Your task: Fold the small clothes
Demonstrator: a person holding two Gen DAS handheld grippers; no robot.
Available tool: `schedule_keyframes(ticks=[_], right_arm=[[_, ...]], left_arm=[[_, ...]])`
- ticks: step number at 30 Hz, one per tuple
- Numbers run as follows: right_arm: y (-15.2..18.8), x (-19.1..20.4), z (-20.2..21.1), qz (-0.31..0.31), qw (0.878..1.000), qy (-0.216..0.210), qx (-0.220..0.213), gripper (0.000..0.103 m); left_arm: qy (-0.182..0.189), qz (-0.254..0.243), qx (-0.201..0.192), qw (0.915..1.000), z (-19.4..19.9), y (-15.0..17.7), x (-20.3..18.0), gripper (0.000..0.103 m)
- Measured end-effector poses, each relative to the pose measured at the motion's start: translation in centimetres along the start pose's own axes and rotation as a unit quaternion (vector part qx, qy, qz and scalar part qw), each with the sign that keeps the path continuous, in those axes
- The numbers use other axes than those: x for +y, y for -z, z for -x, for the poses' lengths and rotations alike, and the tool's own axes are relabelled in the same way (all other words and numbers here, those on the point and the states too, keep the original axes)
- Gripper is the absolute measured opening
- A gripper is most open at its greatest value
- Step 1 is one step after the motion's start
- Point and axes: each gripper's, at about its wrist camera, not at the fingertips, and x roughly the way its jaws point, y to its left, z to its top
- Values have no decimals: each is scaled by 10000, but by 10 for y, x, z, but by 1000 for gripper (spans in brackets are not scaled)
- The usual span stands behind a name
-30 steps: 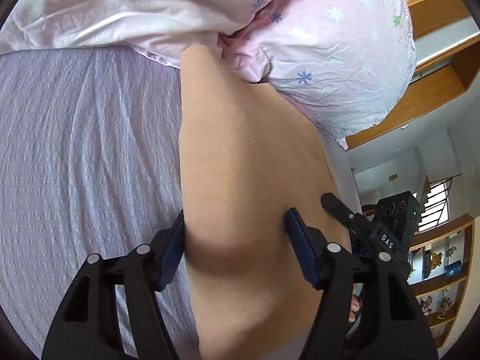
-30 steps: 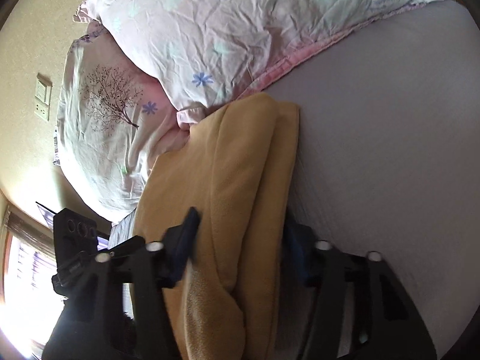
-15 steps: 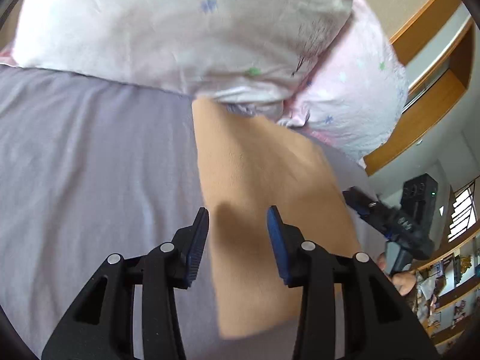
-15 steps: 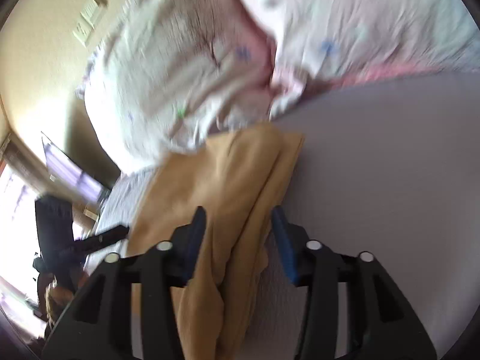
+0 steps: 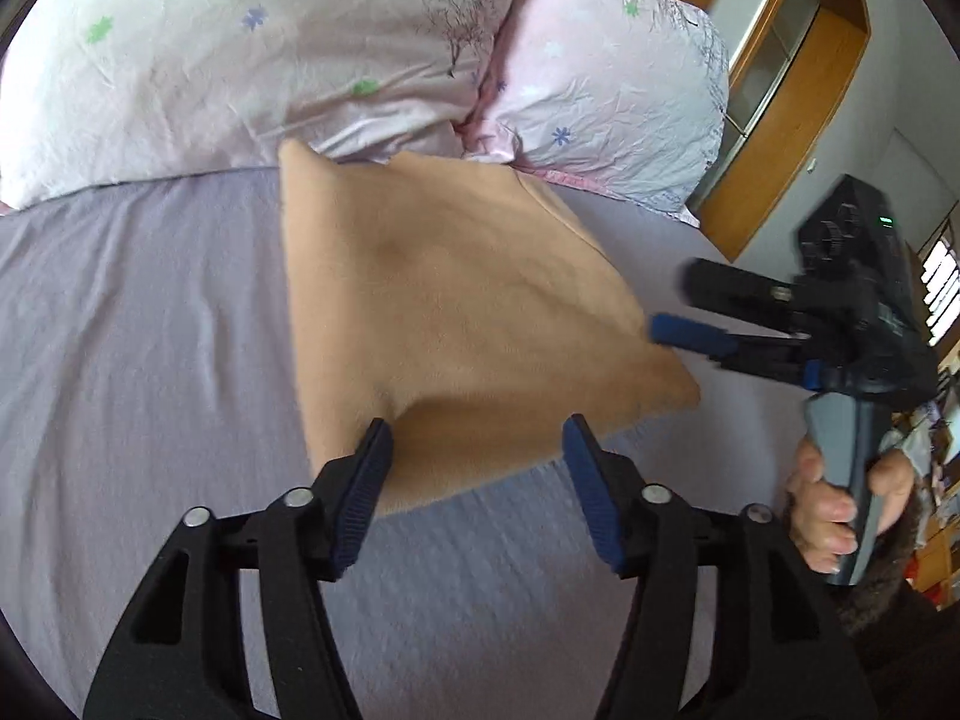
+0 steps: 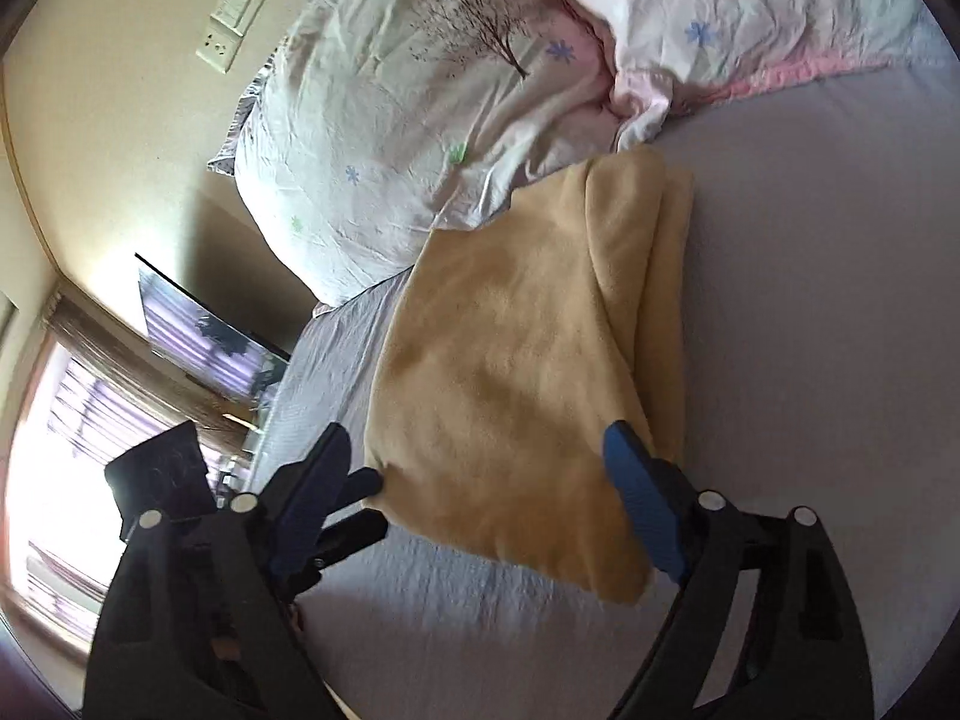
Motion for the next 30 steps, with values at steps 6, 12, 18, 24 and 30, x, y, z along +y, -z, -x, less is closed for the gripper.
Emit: schedule_keyframes(ticks=[6, 12, 18, 24, 30], right_arm=[[41, 16, 39, 783, 9862, 1364, -522, 101], [73, 8, 4, 990, 9728, 2096, 33, 101], [85, 17, -20, 1327, 9551, 2642, 193, 101], [89, 24, -33, 1532, 9419, 2970, 334, 101], [89, 23, -33, 1497, 9416, 2996, 339, 101]], left_arm=[[-1192, -186, -37, 9927, 16, 22, -4, 99], [-1778, -318, 330, 9830, -6, 30, -4, 99], [-1965, -168, 570, 9787, -17, 33, 8, 100], [-1969, -190, 539, 9788, -15, 37, 8, 102], [-1963, -203, 542, 9788, -15, 37, 8, 102]])
